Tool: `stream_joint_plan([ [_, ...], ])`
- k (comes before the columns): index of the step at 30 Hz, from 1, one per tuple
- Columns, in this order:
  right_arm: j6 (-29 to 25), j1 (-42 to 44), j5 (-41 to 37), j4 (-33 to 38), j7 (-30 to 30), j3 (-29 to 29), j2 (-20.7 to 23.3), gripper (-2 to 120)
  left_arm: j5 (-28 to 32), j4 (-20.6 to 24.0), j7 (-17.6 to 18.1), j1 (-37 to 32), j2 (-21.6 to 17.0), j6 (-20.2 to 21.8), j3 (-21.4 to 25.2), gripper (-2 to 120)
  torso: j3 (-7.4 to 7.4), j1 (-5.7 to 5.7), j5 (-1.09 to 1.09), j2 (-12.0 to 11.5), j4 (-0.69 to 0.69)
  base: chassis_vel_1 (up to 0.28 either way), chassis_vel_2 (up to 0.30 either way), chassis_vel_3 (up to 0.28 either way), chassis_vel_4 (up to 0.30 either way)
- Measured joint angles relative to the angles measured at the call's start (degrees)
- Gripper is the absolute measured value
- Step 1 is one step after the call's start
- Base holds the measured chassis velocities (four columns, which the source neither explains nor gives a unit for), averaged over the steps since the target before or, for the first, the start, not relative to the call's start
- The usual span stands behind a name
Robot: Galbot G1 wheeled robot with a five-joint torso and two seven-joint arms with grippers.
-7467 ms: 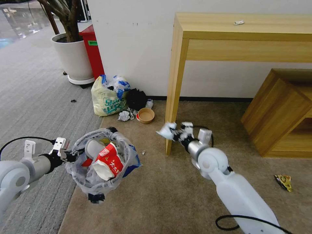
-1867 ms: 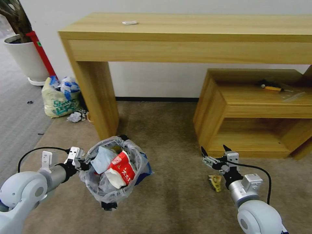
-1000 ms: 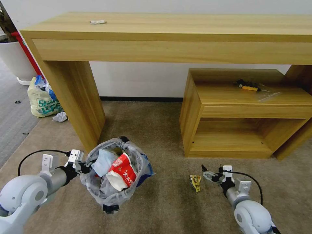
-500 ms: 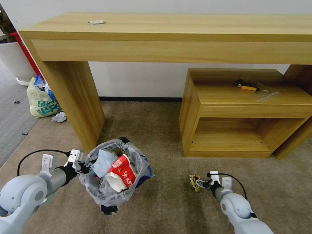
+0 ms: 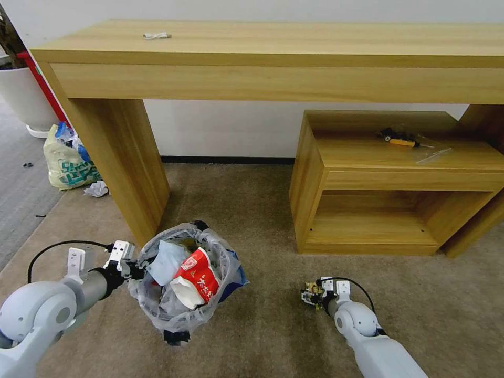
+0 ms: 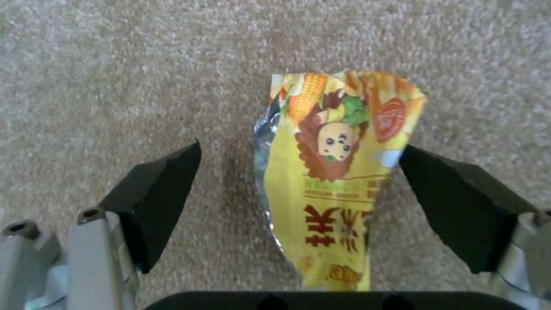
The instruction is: Pick up the trash bin and place the garbage on the floor into it.
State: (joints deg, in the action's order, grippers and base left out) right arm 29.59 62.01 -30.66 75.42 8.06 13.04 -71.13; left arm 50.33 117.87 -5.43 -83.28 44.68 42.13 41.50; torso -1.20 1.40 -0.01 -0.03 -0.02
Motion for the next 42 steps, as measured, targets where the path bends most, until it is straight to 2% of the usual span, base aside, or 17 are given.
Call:
stream_joint_plan([
  [2, -0.01, -0.20, 0.00, -0.33, 0.03, -0.03, -0.13, 86, 0.03, -0.02, 0.00, 0.04, -0.04, 0.00, 0.00, 0, 0.00, 0.00, 0.00, 0.00, 0.00, 0.000, 0.000, 0.000, 0.000],
  [3, -0.09, -0.71, 0.02, -1.16, 0.09, -0.09, -0.48, 80, 0.08, -0.08, 0.00, 0.14, -0.13, 0.00, 0.00, 0, 0.00, 0.00, 0.00, 0.00, 0.00, 0.000, 0.000, 0.000, 0.000],
  [6, -0.19, -1.24, 0.02, -2.03, 0.24, -0.14, -0.86, 72, 0.14, -0.13, -0.02, 0.25, -0.23, 0.00, 0.00, 0, 0.00, 0.00, 0.00, 0.00, 0.00, 0.000, 0.000, 0.000, 0.000],
  [8, -0.52, -1.83, 0.10, -3.25, 0.47, -0.21, -1.32, 61, 0.31, -0.15, -0.07, 0.31, -0.47, 0.00, 0.02, 0, 0.00, 0.00, 0.00, 0.00, 0.00, 0.000, 0.000, 0.000, 0.000],
  [10, -0.59, -1.91, 0.12, -3.40, 0.51, -0.22, -1.38, 59, 0.33, -0.15, -0.08, 0.32, -0.51, 0.00, 0.03, 0, 0.00, 0.00, 0.00, 0.00, 0.00, 0.000, 0.000, 0.000, 0.000],
  [12, -0.91, -2.09, 0.32, -3.79, 0.88, -0.27, -1.58, 46, 0.53, -0.15, -0.10, 0.40, -0.73, 0.00, 0.15, 0, 0.01, 0.00, -0.01, 0.00, 0.00, 0.000, 0.000, 0.000, 0.000],
  [14, -0.98, -2.09, 0.35, -3.79, 0.97, -0.28, -1.61, 44, 0.56, -0.15, -0.10, 0.41, -0.76, 0.00, 0.16, 0, 0.01, 0.00, -0.01, 0.00, 0.00, 0.000, 0.000, 0.000, 0.000],
  [16, -1.22, -1.99, 0.46, -3.69, 1.21, -0.32, -1.72, 31, 0.61, -0.18, -0.13, 0.48, -0.81, 0.00, 0.17, 0, 0.00, 0.00, 0.00, 0.00, 0.00, 0.000, 0.000, 0.000, 0.000],
  [18, -1.29, -1.94, 0.53, -3.64, 1.24, -0.32, -1.73, 30, 0.61, -0.19, -0.13, 0.52, -0.81, 0.00, 0.16, 0, 0.00, 0.00, 0.00, 0.00, 0.00, 0.000, 0.000, 0.000, 0.000],
  [20, -1.67, -1.79, 1.02, -3.48, 1.26, -0.32, -1.75, 18, 0.65, -0.23, -0.14, 0.74, -0.92, 0.00, 0.06, 0, 0.00, 0.00, 0.01, 0.00, 0.01, 0.000, 0.000, 0.000, 0.000],
  [22, -1.74, -1.78, 1.11, -3.46, 1.26, -0.32, -1.75, 16, 0.65, -0.24, -0.14, 0.76, -0.94, 0.00, 0.05, 0, 0.00, 0.00, 0.01, 0.00, 0.01, 0.000, 0.000, 0.000, 0.000],
  [26, -2.69, -1.53, 2.28, -1.94, 1.25, -0.19, -1.25, 0, 0.85, -0.36, -0.17, 1.02, -1.37, 0.00, -0.04, 0, 0.00, 0.00, 0.01, 0.00, 0.01, 0.000, 0.000, 0.000, 0.000],
  [29, -3.09, -1.36, 2.47, -0.27, 1.14, -0.11, -0.75, 0, 0.88, -0.48, -0.18, 1.17, -1.55, 0.00, -0.21, 0, 0.00, 0.00, 0.01, 0.00, 0.00, 0.000, 0.000, 0.000, 0.000],
  [31, -3.24, -1.08, 2.33, 3.38, 0.83, 0.32, 0.25, 0, 0.93, -0.70, -0.20, 1.58, -1.89, -0.01, -0.59, 0, 0.00, 0.00, 0.01, 0.00, 0.01, 0.000, 0.000, 0.000, 0.000],
  [32, -3.32, -1.15, 1.09, 9.47, 0.31, 0.96, 1.64, 0, 1.24, -1.13, -0.20, 2.42, -2.48, 0.00, -1.37, 0, 0.00, 0.00, 0.00, 0.00, 0.00, 0.000, 0.000, 0.000, 0.000],
  [37, -5.29, -2.81, 0.25, 16.77, -1.31, 1.19, 3.26, 0, 1.59, -1.79, -0.16, 3.36, -3.27, -0.01, -2.25, 0, 0.00, 0.00, 0.00, 0.00, 0.01, 0.000, 0.000, 0.000, 0.000],
  [42, -5.39, -6.85, -4.68, 25.52, -3.26, -0.80, 5.90, 0, 2.15, -3.03, -0.15, 4.61, -4.66, 0.00, -3.43, 0, 0.00, 0.00, -0.02, 0.00, 0.01, 0.000, 0.000, 0.000, 0.000],
])
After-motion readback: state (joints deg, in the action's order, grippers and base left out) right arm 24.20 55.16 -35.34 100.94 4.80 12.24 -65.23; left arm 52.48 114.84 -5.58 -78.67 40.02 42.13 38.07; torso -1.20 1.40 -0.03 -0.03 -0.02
